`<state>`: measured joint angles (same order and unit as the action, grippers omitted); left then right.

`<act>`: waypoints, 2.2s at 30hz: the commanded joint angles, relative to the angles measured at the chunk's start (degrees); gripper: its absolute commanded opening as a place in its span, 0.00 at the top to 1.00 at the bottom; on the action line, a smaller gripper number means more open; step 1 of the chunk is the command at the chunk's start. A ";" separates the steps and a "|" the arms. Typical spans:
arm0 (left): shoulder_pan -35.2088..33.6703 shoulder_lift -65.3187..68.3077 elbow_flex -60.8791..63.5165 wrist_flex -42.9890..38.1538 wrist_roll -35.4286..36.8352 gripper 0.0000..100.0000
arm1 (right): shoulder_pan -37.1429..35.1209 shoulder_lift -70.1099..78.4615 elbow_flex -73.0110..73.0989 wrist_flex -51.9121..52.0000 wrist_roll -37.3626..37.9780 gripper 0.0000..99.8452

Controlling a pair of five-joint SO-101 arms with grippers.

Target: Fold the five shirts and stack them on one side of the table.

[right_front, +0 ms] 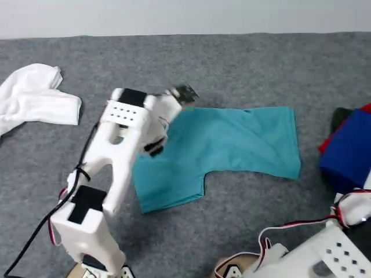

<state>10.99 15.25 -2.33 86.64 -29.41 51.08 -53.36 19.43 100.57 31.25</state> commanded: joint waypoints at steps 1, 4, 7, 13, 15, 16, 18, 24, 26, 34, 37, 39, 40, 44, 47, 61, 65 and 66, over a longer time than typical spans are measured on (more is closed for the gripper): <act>-3.43 -0.44 -2.24 -8.26 5.45 0.89 | -0.48 0.04 -0.18 2.15 0.18 0.76; -4.48 -0.44 -2.15 -13.27 11.34 0.92 | -0.48 0.04 -0.18 2.15 0.09 0.76; -4.22 -0.35 -2.15 -18.02 14.42 0.97 | -0.48 0.04 -0.18 2.15 0.09 0.76; -4.31 3.78 -2.33 -27.52 19.60 0.99 | -0.48 -0.31 -0.18 2.15 0.18 0.76; -4.31 6.68 -2.51 -28.48 20.13 0.99 | -0.48 -0.40 -0.18 2.24 0.26 0.76; -4.31 7.91 -2.51 -28.57 20.13 0.99 | -0.48 -0.40 -0.18 2.24 0.26 0.76; -4.48 9.85 -2.59 -28.48 20.13 0.99 | -0.48 -0.48 -0.18 2.24 0.35 0.76; -9.23 14.77 -6.99 -27.08 20.40 0.99 | -0.48 -0.48 -0.18 2.24 0.35 0.76; -11.16 16.70 -9.19 -25.93 20.31 0.99 | -0.48 -0.48 -0.18 2.33 0.26 0.76; -11.16 19.34 -19.82 -12.48 19.96 0.99 | -0.48 -0.48 -0.18 2.33 0.18 0.76; -10.20 19.25 -25.71 -7.03 19.96 0.99 | -0.48 -0.48 -0.18 2.33 0.18 0.76; -9.14 19.25 -29.93 -3.16 19.96 0.99 | -0.48 -0.48 -0.18 2.33 0.18 0.76; -8.62 19.25 -32.31 -1.05 19.96 0.99 | -0.48 -0.48 -0.18 2.33 0.18 0.76; -5.36 19.25 -42.51 9.32 17.23 1.00 | -0.31 -0.57 -0.18 2.33 0.18 0.76; -2.64 19.08 -46.20 14.15 15.65 1.00 | -0.22 -0.57 -0.18 2.42 0.18 0.76; 6.86 -9.85 -0.31 13.63 5.10 1.00 | -0.22 -0.57 -0.18 2.33 0.35 0.76; 9.05 -15.03 12.88 9.05 5.01 1.00 | -0.22 -0.57 0.79 2.33 0.35 0.76; 9.23 -15.47 16.04 7.03 5.01 1.00 | -0.22 -0.57 1.41 2.33 0.35 0.76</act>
<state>19.25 4.70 6.11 97.71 -23.96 51.08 -53.36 20.04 100.57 31.25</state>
